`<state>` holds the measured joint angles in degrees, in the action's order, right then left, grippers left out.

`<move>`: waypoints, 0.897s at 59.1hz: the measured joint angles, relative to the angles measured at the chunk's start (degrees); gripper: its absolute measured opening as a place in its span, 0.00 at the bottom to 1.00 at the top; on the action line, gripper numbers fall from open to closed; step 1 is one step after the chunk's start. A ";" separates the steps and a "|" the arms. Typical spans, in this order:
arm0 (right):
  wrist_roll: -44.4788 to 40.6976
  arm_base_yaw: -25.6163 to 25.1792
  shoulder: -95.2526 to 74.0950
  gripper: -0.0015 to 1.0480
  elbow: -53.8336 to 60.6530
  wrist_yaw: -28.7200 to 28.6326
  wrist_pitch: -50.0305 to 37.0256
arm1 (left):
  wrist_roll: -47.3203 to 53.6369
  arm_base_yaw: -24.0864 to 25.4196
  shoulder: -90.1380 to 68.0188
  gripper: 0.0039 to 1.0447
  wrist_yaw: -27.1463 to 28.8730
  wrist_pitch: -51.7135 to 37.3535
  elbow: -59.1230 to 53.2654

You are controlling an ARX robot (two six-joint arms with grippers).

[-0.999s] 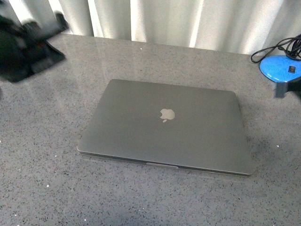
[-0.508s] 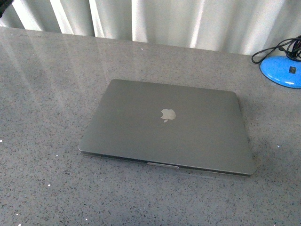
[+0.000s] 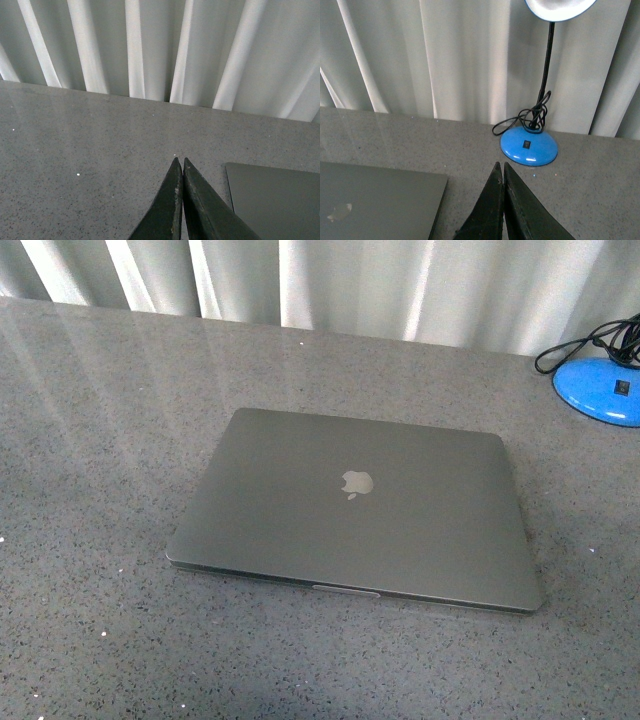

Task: Close laptop

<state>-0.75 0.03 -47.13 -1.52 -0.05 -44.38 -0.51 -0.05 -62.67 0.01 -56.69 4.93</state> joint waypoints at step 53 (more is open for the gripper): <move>0.15 0.00 31.87 0.01 0.24 0.00 28.87 | 0.07 0.00 39.41 0.03 0.00 33.35 -3.87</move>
<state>-0.60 0.03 -15.27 -1.28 -0.05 -15.51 -0.45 -0.05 -23.27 0.01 -23.33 1.06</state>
